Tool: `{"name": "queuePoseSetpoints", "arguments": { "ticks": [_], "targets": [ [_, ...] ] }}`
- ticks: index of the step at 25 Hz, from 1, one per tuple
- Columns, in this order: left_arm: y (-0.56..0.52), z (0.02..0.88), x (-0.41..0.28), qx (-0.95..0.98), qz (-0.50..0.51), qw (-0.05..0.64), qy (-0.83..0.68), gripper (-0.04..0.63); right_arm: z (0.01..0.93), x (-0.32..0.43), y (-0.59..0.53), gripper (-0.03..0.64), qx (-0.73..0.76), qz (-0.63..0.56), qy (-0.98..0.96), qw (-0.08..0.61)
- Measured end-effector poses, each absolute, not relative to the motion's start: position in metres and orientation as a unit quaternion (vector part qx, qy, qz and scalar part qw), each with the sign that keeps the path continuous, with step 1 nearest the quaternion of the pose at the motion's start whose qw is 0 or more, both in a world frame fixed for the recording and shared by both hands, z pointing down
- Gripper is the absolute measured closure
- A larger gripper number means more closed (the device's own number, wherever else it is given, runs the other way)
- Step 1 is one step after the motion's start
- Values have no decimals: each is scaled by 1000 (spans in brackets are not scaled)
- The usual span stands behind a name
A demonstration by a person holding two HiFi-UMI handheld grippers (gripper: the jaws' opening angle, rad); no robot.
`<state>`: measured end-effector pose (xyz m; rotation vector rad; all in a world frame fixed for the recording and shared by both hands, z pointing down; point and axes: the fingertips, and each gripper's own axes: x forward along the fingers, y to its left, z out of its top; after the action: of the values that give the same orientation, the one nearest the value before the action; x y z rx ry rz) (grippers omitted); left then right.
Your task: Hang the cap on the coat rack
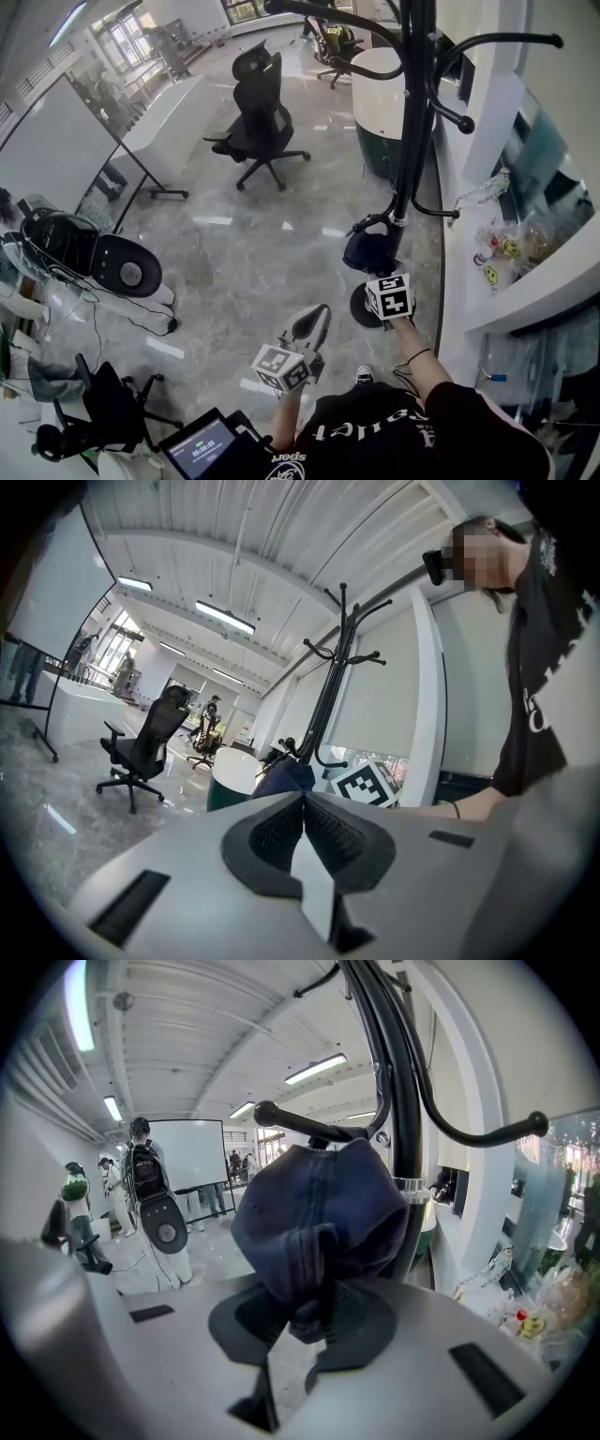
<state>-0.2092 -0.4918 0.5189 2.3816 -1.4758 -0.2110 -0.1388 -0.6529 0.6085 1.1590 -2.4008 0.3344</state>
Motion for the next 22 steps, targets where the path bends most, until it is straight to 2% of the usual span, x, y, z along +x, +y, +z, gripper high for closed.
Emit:
{"name": "queuePoseSetpoints", "arguments": {
  "ticks": [2,5,7,12,22],
  "targets": [
    [-491,519,-205,838,-74,165,-515,591,609,-138,-648,562,414,123,-875,219],
    [-488,519,-202,839,-73,165,-513,591,605,-142,-641,436,395,151,-887,185],
    [-485,519,-201,840,-73,164,-512,591,601,-144,-636,397,386,159,-892,175],
    [-476,515,-204,840,-76,160,-513,591,594,-144,-623,379,386,152,-892,178],
    [-448,511,-201,843,-74,153,-510,591,574,-144,-571,380,365,163,-908,127]
  ]
}}
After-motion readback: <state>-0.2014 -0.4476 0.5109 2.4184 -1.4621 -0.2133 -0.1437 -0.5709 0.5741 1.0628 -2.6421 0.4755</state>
